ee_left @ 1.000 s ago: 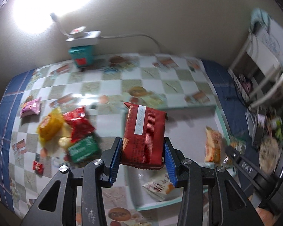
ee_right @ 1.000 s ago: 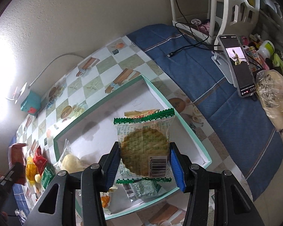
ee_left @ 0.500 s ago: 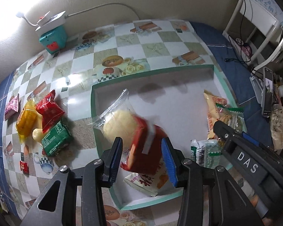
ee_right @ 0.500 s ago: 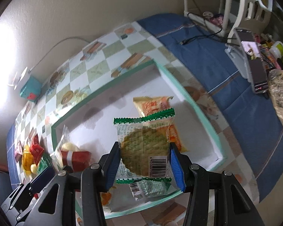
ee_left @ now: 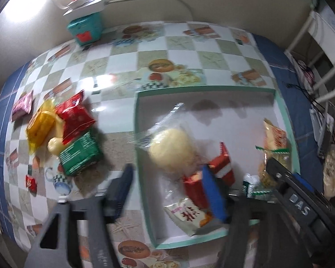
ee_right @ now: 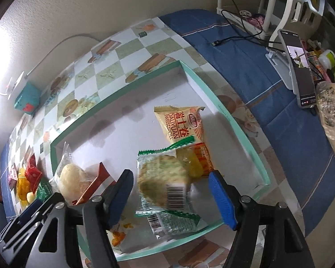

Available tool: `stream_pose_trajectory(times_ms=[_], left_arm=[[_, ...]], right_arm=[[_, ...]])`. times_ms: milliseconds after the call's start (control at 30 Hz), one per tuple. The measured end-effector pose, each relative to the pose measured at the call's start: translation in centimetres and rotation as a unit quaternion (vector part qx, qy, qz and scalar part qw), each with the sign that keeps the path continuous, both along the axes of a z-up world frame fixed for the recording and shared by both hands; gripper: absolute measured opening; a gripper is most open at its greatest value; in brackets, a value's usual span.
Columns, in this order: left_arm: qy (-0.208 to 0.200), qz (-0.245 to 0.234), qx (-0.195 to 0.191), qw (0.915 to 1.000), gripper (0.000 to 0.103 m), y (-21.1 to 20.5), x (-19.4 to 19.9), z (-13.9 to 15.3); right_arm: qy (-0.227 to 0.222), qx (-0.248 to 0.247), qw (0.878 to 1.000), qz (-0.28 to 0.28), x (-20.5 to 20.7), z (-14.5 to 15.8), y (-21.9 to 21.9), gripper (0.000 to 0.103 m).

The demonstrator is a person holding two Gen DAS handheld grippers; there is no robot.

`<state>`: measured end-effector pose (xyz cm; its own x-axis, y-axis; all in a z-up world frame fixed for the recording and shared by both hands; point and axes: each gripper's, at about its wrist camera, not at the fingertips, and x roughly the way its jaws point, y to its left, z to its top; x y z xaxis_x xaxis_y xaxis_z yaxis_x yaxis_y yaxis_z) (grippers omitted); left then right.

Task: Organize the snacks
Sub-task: 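Open the left tool to drop the red pack while the right tool releases the cracker pack, then move both open tools back toward the snack pile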

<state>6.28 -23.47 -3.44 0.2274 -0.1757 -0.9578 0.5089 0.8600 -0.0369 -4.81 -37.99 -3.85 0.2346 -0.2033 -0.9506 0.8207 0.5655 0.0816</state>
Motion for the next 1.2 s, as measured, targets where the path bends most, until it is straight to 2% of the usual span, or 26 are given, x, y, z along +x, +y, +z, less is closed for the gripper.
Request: stream_pose_trajectory(times_ms=[67, 133, 200, 367, 533, 700, 833, 1033, 1200], left_arm=[[0.001, 0.020, 0.005, 0.9998, 0.081, 0.7, 0.6, -0.1], [0.003, 0.041, 0.013, 0.9991, 0.086, 1.6, 1.2, -0.4], [0.004, 0.058, 0.019, 0.9981, 0.092, 2.2, 1.7, -0.7], [0.022, 0.107, 0.015, 0.9939, 0.097, 4.1, 3.2, -1.5], [0.054, 0.139, -0.014, 0.9887, 0.097, 6.4, 4.9, -1.7], [0.049, 0.185, -0.022, 0.9812, 0.097, 10.1, 6.7, -1.0], [0.031, 0.238, -0.022, 0.9705, 0.097, 14.5, 8.4, 0.0], [0.001, 0.328, -0.030, 0.9441, 0.097, 22.1, 9.9, 1.9], [-0.020, 0.370, -0.025, 0.9283, 0.097, 26.6, 10.3, 3.1]], right_arm=[[0.004, -0.008, 1.000, -0.002, 0.0, 0.1, 0.0, 0.099], [0.006, -0.016, 1.000, -0.001, 0.0, 0.2, 0.1, 0.103], [0.006, -0.024, 1.000, 0.003, 0.2, 0.3, 0.2, 0.103], [0.011, -0.029, 0.999, 0.008, 0.5, 0.3, 0.6, 0.103], [0.014, -0.037, 0.999, 0.020, 1.2, 0.7, 1.3, 0.103], [0.007, -0.037, 0.998, 0.043, 2.4, 1.2, 2.8, 0.103], [0.003, -0.042, 0.997, 0.058, 3.4, 1.8, 4.2, 0.103], [-0.010, -0.044, 0.995, 0.088, 5.3, 2.5, 7.0, 0.103], [-0.014, -0.044, 0.991, 0.126, 7.2, 2.6, 10.2, 0.103]])
